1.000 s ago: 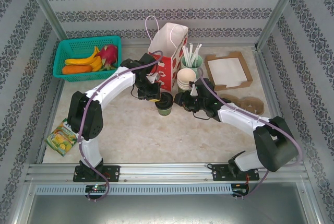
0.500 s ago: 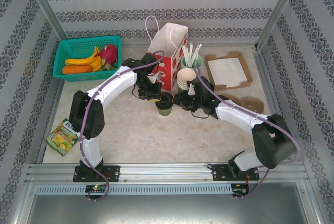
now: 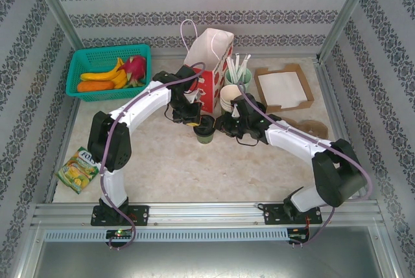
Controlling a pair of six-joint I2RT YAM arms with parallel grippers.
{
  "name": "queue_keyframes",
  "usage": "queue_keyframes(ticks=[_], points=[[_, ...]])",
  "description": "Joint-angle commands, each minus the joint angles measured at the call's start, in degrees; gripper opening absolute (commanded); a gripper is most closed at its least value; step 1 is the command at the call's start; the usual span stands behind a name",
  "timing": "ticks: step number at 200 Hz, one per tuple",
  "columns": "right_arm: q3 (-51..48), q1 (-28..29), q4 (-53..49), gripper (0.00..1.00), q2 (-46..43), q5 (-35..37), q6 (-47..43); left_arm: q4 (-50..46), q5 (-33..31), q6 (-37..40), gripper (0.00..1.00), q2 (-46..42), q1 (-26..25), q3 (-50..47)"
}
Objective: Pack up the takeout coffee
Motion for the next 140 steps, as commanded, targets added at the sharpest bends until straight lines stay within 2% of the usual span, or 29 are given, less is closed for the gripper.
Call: queue_keyframes(ticks=[1, 16, 40, 76, 104, 140], points=[[-1.3, 0.0, -10.1, 0.2, 3.3, 6.4, -0.7, -2.8, -2.8, 0.4, 0.0, 5.5, -0.6, -2.8], [-1.8, 0.0, -10.5, 0.2, 4.0, 7.0, -0.5, -2.3, -3.2, 0.0, 0.0, 6.5, -0.2, -3.4], [-3.2, 0.1, -11.3, 0.2, 5.0, 8.2, -0.2, -0.9, -0.3, -0.3, 0.0, 9.2, 1.0, -6.0], [-5.4, 0.0, -12.5, 0.2, 4.9, 8.8, -0.2, -0.3, -2.9, 0.7, 0.0, 12.3, 1.9, -12.0], [-5.7, -0.2, -13.2, 0.2, 5.4, 8.2, -1.4, 1.2, -1.5, 1.7, 0.0, 15.6, 3.3, -17.6], [-4.7, 0.7, -8.4, 0.22, 4.0, 4.9, -1.9, -0.2, -4.0, 2.8, 0.0, 14.6, 3.7, -15.8]])
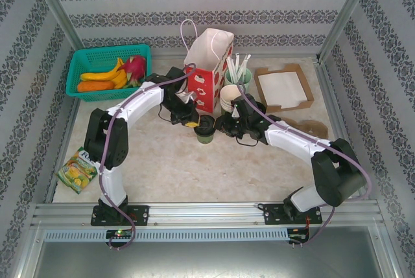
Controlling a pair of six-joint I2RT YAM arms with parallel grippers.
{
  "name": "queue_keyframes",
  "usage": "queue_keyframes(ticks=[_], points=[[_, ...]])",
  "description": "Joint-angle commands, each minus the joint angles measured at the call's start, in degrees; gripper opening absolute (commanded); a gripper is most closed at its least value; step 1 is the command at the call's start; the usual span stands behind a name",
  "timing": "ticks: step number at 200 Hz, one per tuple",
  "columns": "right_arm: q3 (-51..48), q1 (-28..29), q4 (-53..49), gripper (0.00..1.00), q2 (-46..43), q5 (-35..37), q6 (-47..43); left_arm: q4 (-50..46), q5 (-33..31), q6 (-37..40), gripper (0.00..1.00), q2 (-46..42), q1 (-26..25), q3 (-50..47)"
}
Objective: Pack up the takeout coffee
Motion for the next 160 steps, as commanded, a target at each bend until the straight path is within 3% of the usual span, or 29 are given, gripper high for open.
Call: queue_keyframes(ticks=[1, 50, 129, 160], points=[[-3.8, 0.7, -9.5, 0.22, 3.4, 4.0, -1.5, -5.4, -18.7, 1.8, 0.0, 13.0, -1.6, -8.8], [0.7, 0.9, -3.9, 0.3, -3.8, 0.4, -3.2, -11.1, -23.9, 5.0, 0.0, 5.2, -2.4, 3.0], [-0.4, -0.7, 1.0, 0.46, -7.9, -2.3, -2.2, -17.9, -25.9, 10.4, 0.0, 3.9, -6.6, 12.0], [-0.1, -0.9, 0.3, 0.4, -6.8, -1.6, -2.4, -19.5, -26.8, 12.7, 0.0, 3.7, -8.0, 14.4]])
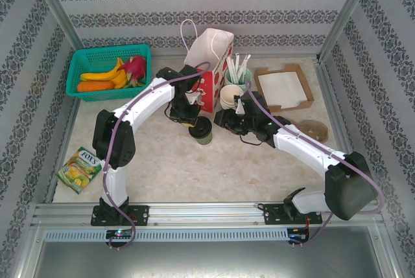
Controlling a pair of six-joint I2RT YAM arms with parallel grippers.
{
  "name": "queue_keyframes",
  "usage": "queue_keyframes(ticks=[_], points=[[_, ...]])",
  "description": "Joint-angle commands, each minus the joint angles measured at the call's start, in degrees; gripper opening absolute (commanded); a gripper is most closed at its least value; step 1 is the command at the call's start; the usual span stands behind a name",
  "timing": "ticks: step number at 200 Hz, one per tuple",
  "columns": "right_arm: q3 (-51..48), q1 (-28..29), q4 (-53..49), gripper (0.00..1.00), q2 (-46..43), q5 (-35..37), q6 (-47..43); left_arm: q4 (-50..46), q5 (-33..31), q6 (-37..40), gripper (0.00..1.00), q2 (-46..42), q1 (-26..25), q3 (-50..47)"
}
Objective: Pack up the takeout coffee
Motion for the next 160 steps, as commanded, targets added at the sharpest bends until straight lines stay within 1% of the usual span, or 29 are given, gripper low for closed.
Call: queue_keyframes(ticks=[1, 13, 51, 112, 160], points=[[0.1, -0.7, -0.1, 0.4, 0.9, -0.3, -0.1, -4.8, -4.7, 3.6, 0.0, 2.1, -1.5, 1.3], [0.0, -0.8, -0.2, 0.36, 1.3, -0.3, 0.1, -5.3, -5.5, 4.5, 0.0, 2.1, -2.1, 1.9], [1.2, -1.1, -1.0, 0.33, 3.5, -2.1, 0.2, -6.7, -6.1, 6.9, 0.0, 3.6, -3.0, 4.2], [2.5, -0.9, -0.6, 0.34, 8.1, -5.9, -0.1, -6.2, -5.0, 6.5, 0.0, 5.2, -3.2, 5.9], [3.3, -0.4, -1.7, 0.34, 11.2, -4.7, 0.7, -4.8, -4.0, 6.4, 0.0, 5.8, -3.4, 5.5]])
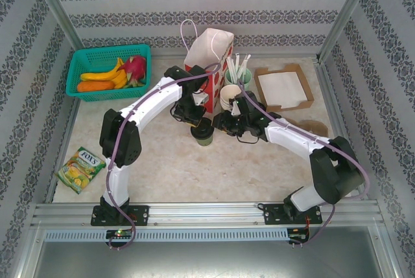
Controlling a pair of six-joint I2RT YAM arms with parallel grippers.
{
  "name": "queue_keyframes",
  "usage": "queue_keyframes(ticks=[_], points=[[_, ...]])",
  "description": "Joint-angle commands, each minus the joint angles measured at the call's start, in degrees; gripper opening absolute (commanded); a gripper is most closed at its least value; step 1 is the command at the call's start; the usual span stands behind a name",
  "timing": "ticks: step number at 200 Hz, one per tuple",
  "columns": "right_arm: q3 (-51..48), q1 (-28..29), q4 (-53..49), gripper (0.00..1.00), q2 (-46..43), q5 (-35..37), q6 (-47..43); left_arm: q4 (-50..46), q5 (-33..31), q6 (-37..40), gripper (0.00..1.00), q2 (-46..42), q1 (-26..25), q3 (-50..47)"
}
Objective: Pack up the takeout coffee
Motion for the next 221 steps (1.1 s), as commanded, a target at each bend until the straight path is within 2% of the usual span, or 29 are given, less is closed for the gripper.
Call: queue_keyframes(ticks=[1, 67, 108, 170, 198, 221], points=[[1.2, 0.3, -1.5, 0.34, 2.6, -0.2, 0.7, -1.1, -0.3, 1.3, 0.0, 2.7, -0.8, -0.1], [1.6, 1.1, -4.9, 0.4, 6.9, 2.6, 3.4, 1.9, 1.0, 1.1, 0.0, 5.7, -1.3, 0.0], [1.1, 2.5, -4.2, 0.39, 2.5, 2.5, 1.2, 1.1, 1.2, 2.5, 0.0, 4.4, -1.3, -0.3], [-0.6, 3.1, -3.7, 0.4, -2.0, -3.8, 2.1, -0.3, 4.4, 6.8, 0.0, 1.5, -2.2, -0.1], [-2.7, 1.9, -0.9, 0.42, -5.0, -4.9, 4.0, -0.5, 3.5, 8.7, 0.0, 0.2, -3.9, -0.5], [-4.7, 0.1, 0.6, 0.42, -6.9, -3.8, 5.2, -0.9, 0.2, 9.3, 0.0, 0.0, -5.8, -0.5]])
